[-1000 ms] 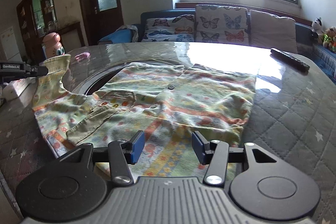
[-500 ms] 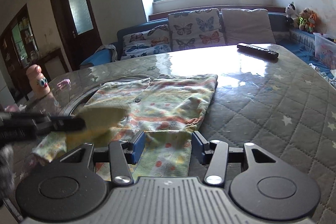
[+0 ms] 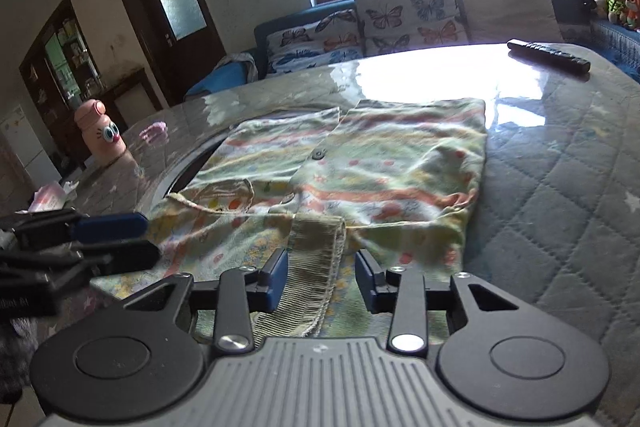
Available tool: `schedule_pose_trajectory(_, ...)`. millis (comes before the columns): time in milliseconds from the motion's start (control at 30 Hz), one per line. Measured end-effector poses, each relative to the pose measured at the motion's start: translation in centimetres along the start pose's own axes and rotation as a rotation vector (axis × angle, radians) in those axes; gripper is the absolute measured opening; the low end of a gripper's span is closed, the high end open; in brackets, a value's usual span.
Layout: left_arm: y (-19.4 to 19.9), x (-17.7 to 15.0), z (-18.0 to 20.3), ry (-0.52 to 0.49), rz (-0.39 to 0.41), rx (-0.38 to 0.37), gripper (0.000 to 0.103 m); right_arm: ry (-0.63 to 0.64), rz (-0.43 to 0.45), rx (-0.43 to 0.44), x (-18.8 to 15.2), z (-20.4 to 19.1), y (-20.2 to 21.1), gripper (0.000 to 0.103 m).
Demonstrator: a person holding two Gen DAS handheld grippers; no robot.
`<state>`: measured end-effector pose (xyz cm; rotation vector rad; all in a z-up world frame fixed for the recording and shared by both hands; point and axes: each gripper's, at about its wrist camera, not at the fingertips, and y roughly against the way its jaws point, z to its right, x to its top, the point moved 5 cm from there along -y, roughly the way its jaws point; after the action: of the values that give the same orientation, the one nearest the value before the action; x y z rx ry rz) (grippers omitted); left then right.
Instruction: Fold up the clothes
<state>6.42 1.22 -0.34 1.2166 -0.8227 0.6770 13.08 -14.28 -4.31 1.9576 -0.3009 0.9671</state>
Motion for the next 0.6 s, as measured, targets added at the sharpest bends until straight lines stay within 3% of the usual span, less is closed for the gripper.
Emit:
schedule_pose_trajectory(133,0.5,-0.4,-3.6,0.049,-0.001,0.098,0.050,0.006,-0.017,-0.016,-0.3,-0.4,-1.0,0.031)
schedule_pose_trajectory(233,0.6,-0.9,-5.5,0.072,-0.013,0.146,0.050,0.018,-0.016,-0.034,-0.4,-0.8,-0.9,0.013)
schedule_pose_trajectory(333,0.6,-1.3,-6.3,0.082,-0.017,0.170,0.050,0.027,-0.005,-0.049,-0.3,-1.0,-0.7,0.007)
schedule_pose_trajectory(600,-0.3,-2.0,-6.5,0.051,-0.037,0.187,0.050,0.043,0.081,-0.103,1.1,-1.4,3.0,0.006)
